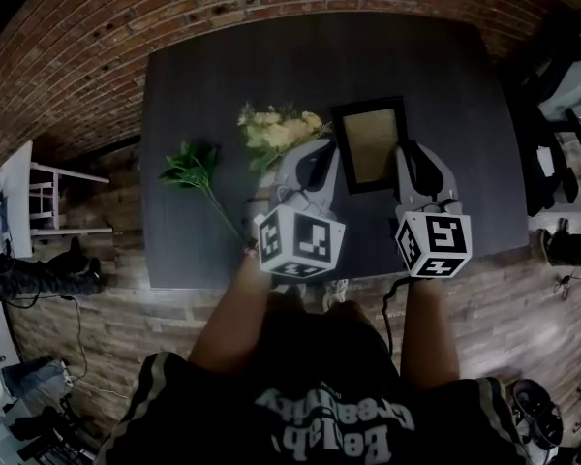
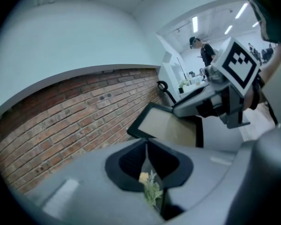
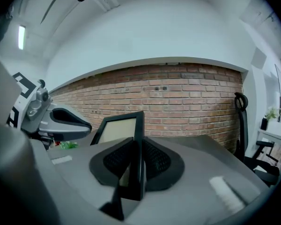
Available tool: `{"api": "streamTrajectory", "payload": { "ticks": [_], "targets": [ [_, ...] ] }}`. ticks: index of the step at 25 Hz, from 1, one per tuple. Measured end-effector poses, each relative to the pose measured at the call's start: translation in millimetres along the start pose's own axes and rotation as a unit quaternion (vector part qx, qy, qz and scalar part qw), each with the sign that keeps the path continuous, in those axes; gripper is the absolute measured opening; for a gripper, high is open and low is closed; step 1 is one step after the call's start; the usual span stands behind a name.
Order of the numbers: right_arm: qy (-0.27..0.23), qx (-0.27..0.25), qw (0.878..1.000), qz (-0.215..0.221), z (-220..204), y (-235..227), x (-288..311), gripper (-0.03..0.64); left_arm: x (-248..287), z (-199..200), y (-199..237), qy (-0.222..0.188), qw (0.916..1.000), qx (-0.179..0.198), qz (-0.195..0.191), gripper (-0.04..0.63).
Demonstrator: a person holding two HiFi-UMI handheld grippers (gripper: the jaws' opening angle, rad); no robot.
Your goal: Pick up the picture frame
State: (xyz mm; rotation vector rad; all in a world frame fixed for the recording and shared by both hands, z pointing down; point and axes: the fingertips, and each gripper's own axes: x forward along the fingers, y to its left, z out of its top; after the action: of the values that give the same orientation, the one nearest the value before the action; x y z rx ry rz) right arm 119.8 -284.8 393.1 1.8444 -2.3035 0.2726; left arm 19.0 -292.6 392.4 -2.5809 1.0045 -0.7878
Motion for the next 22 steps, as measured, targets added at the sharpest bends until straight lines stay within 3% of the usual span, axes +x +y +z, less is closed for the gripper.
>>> {"api": "streamTrajectory", "payload": {
  "ticks": [2,11,15,22],
  "targets": [
    [-0.011,-0.004,1.0,0.003,11,4,-3,0.069,-1,2,-1,-0.001,0.9997,-0.019,-0.013,0.089],
    [-0.035,-0.012,0.999,0.003,29,8,-16,0.07,-17,11,-3,-0.032,0.9939,-0.091,-0.053,0.14],
    [-0.049,-0.012,0.999,0.009,39,13,-20,0.069,-24,14,-6,-0.052,0.9842,-0.145,-0.088,0.163],
    [-0.068,-0.012,0.997,0.018,50,20,-26,0.071,-32,15,-1,-0.076,0.9668,-0.214,-0.117,0.181]
  ]
}}
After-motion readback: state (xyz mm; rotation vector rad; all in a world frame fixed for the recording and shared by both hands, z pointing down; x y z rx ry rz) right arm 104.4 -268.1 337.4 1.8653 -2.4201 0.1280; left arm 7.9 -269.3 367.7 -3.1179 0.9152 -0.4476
